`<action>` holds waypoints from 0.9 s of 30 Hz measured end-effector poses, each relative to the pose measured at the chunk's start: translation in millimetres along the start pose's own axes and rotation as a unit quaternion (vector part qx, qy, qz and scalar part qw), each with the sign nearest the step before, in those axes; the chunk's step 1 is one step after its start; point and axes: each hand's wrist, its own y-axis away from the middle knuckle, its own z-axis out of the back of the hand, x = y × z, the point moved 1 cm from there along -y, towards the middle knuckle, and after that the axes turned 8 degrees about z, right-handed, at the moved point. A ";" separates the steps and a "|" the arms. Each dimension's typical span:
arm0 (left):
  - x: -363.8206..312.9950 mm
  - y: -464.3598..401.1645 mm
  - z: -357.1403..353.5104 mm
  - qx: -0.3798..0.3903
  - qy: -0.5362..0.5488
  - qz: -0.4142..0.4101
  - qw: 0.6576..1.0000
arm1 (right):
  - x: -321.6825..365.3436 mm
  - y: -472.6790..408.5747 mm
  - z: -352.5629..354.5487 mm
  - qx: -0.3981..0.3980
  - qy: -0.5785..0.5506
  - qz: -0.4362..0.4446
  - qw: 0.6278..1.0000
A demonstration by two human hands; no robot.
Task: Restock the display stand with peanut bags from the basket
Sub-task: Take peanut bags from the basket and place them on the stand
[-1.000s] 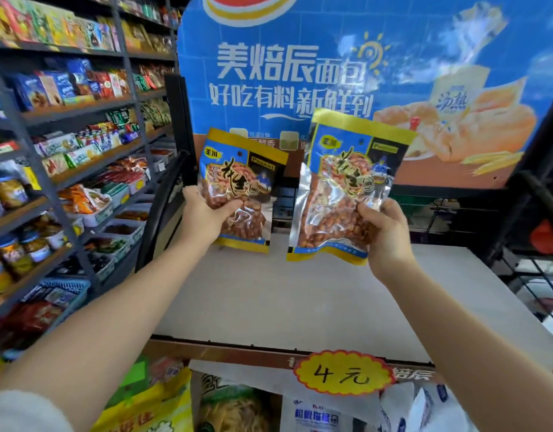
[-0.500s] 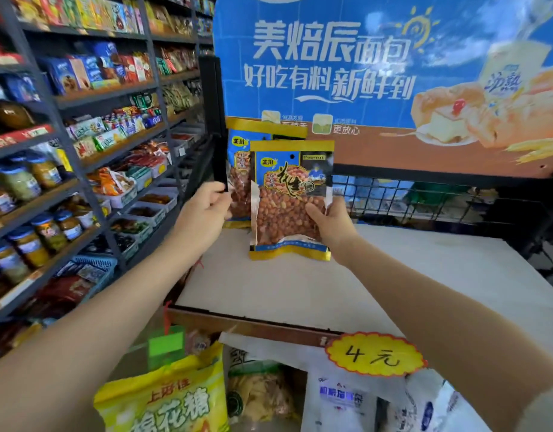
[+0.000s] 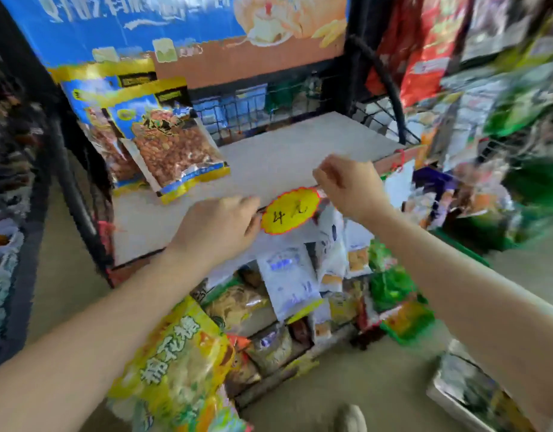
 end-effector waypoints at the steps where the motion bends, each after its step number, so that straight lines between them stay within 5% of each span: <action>1: -22.6 -1.0 -5.2 -0.002 -0.026 -0.039 0.999 | -14.9 25.8 14.6 0.001 0.035 -0.017 0.999; 4: -89.1 -6.3 -32.6 0.012 -0.030 -0.121 0.992 | -66.9 101.5 48.9 0.019 0.117 -0.101 0.988; 8: -186.0 -11.5 -100.1 0.130 -0.013 -0.227 0.965 | -145.0 204.8 76.4 0.108 0.204 -0.234 0.945; 19: -529.8 -7.3 -311.9 0.365 -0.025 -0.331 0.870 | -385.3 466.6 179.1 0.195 0.210 -0.479 0.830; 27: -669.8 17.7 -521.5 0.453 -0.072 -0.370 0.808 | -570.5 595.5 106.8 0.240 0.134 -0.549 0.789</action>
